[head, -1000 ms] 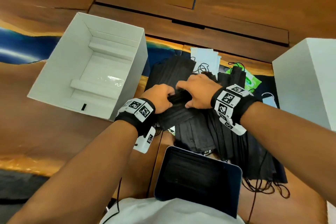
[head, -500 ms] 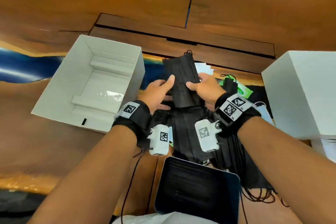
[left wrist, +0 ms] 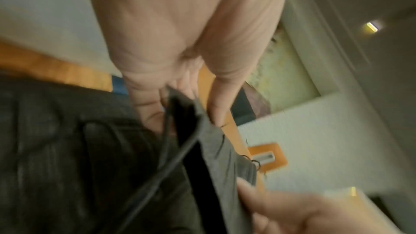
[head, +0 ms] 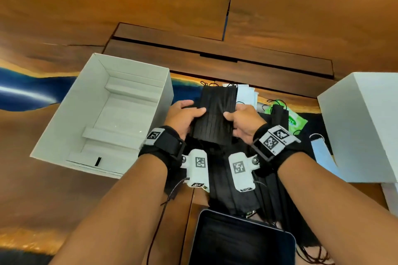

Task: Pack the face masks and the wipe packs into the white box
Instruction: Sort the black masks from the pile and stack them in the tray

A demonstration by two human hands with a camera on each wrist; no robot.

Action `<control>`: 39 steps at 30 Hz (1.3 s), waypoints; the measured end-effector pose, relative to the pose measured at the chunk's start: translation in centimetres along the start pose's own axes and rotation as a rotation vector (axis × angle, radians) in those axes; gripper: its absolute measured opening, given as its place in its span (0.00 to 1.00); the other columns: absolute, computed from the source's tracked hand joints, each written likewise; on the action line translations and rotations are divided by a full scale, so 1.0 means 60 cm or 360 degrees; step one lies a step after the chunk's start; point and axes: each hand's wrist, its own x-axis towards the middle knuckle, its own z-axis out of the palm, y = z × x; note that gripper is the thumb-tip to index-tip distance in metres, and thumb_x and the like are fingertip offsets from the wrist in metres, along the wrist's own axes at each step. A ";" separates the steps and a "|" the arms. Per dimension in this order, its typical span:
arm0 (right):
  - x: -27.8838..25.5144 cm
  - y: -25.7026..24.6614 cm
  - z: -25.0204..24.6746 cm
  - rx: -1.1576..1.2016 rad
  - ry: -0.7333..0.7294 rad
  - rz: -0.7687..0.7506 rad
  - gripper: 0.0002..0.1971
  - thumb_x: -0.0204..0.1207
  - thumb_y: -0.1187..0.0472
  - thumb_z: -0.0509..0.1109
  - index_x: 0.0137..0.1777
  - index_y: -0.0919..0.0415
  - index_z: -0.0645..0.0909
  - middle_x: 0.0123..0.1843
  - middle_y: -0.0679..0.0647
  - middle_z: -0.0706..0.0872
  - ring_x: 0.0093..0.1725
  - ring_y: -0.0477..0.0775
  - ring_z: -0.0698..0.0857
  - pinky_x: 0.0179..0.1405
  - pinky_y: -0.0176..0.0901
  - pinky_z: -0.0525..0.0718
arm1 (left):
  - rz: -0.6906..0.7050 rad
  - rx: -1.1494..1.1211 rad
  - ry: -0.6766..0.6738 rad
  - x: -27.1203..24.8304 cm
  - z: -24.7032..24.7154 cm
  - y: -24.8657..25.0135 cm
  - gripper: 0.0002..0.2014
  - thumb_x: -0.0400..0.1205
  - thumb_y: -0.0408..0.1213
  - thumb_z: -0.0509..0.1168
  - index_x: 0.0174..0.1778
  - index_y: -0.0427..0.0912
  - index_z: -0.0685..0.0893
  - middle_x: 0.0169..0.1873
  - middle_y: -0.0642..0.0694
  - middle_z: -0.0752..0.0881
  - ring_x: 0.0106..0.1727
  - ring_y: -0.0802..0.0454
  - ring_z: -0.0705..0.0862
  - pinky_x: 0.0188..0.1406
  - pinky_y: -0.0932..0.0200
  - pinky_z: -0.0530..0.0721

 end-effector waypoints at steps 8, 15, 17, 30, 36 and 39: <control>0.050 0.025 0.021 -0.0675 0.0417 0.0073 0.08 0.74 0.66 0.74 0.46 0.61 0.76 0.50 0.57 0.83 0.47 0.62 0.86 0.39 0.62 0.91 | 0.0048 0.1312 0.0270 0.044 0.003 -0.018 0.20 0.78 0.37 0.73 0.65 0.40 0.80 0.66 0.42 0.82 0.67 0.41 0.80 0.68 0.53 0.78; 0.079 0.031 0.028 -0.0803 0.0534 -0.0166 0.18 0.65 0.56 0.78 0.49 0.60 0.77 0.43 0.54 0.86 0.43 0.56 0.87 0.47 0.53 0.89 | 0.0088 0.1131 0.0236 0.050 0.004 -0.025 0.13 0.75 0.33 0.75 0.53 0.45 0.82 0.60 0.42 0.85 0.64 0.43 0.82 0.68 0.48 0.80; 0.075 0.027 0.023 -0.0745 0.0594 -0.0207 0.20 0.69 0.59 0.77 0.54 0.60 0.71 0.42 0.51 0.82 0.42 0.54 0.84 0.46 0.48 0.85 | 0.0099 0.1130 0.0263 0.050 0.001 -0.027 0.17 0.76 0.33 0.74 0.59 0.43 0.80 0.61 0.42 0.83 0.63 0.43 0.82 0.67 0.49 0.80; 0.043 -0.022 -0.030 0.0331 0.0372 -0.0037 0.18 0.73 0.66 0.65 0.63 0.67 0.81 0.57 0.66 0.89 0.55 0.68 0.89 0.57 0.68 0.85 | -0.0094 0.1317 0.0361 0.048 -0.008 -0.030 0.31 0.79 0.42 0.71 0.77 0.39 0.70 0.73 0.37 0.75 0.73 0.37 0.75 0.74 0.43 0.75; 0.048 -0.020 -0.016 0.0278 0.0001 0.0170 0.19 0.72 0.64 0.68 0.62 0.70 0.82 0.57 0.69 0.88 0.56 0.69 0.88 0.61 0.68 0.84 | -0.0166 0.1258 0.0470 0.055 -0.018 -0.031 0.29 0.81 0.38 0.69 0.75 0.30 0.67 0.71 0.29 0.74 0.71 0.30 0.75 0.70 0.42 0.74; 0.063 -0.006 0.004 -0.0131 0.0060 0.0154 0.10 0.74 0.70 0.69 0.54 0.66 0.85 0.53 0.69 0.90 0.49 0.68 0.90 0.56 0.67 0.86 | -0.0208 0.1228 0.0488 0.059 -0.027 -0.035 0.30 0.78 0.33 0.69 0.76 0.32 0.68 0.72 0.32 0.76 0.71 0.33 0.77 0.70 0.45 0.76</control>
